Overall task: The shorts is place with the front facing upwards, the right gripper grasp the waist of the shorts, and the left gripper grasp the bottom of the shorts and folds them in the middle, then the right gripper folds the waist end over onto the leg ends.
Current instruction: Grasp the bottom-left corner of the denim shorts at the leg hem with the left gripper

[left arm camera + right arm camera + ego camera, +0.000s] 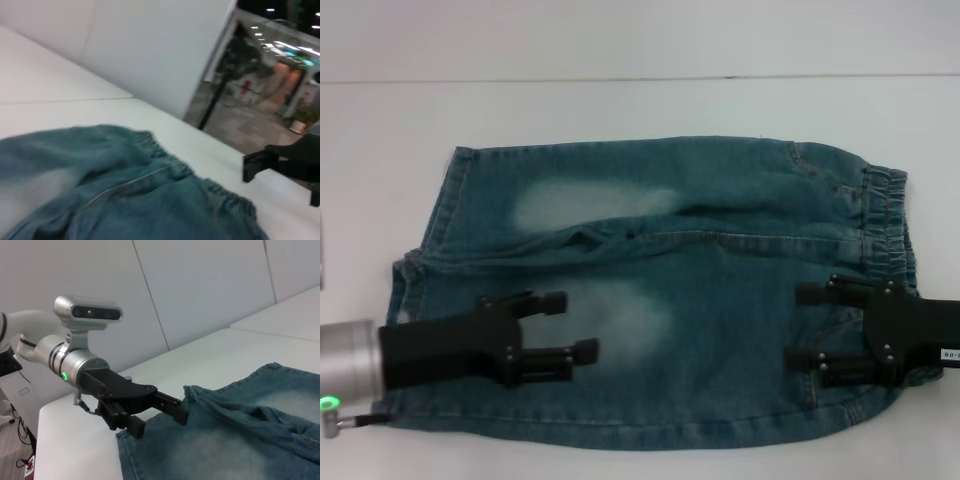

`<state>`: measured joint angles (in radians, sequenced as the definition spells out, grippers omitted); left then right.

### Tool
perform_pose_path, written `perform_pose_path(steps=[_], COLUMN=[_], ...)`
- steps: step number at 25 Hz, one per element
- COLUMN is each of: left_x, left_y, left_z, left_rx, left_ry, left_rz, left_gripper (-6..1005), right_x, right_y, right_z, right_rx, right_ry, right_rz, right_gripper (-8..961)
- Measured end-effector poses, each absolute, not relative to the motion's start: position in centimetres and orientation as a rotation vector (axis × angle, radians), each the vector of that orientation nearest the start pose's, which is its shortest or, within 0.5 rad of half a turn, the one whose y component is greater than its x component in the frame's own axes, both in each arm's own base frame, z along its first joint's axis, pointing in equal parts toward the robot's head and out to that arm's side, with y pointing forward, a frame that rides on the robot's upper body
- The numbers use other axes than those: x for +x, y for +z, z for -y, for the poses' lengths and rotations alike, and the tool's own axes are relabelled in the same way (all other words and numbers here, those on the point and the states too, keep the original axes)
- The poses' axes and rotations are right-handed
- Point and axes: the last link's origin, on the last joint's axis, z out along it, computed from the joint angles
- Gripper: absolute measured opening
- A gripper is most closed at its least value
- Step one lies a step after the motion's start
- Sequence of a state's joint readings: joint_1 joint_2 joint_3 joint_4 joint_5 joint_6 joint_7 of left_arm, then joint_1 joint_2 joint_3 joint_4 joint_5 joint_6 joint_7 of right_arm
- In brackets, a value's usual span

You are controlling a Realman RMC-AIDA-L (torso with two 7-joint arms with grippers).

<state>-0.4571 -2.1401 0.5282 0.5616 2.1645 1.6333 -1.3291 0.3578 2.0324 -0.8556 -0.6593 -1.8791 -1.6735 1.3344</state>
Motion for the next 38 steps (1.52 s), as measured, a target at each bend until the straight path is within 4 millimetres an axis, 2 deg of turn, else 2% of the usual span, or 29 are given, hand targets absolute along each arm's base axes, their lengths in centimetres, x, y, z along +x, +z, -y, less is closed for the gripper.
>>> perform_pose_path(steps=[5, 6, 7, 16, 27, 38], left_x=[-30.7, -30.7, -31.9, -34.4, -36.3, -36.4], left_y=[-0.4, -0.4, 1.3, 5.1, 6.7, 6.3], left_z=[-26.4, -26.4, -25.5, -22.3, -20.7, -21.3], left_rx=[-2.662, -2.662, -2.600, -2.475, -2.430, -2.454], left_ry=[-0.739, -0.739, -0.702, -0.639, -0.493, -0.423], left_rz=[0.954, 0.954, 1.040, 1.145, 1.249, 1.266], left_gripper=[921, 920, 920, 917, 919, 919], right_x=[29.4, 29.4, 29.4, 29.5, 29.8, 29.8], right_y=[0.4, 0.4, 0.4, 0.3, 0.3, 0.4], right_z=[-27.3, -27.3, -27.3, -27.2, -26.9, -26.9], right_rx=[-2.806, -2.806, -2.806, -2.805, -2.800, -2.800], right_ry=[0.743, 0.743, 0.744, 0.743, 0.741, 0.741], right_rz=[-0.675, -0.675, -0.676, -0.683, -0.696, -0.696], right_gripper=[947, 947, 947, 947, 946, 946])
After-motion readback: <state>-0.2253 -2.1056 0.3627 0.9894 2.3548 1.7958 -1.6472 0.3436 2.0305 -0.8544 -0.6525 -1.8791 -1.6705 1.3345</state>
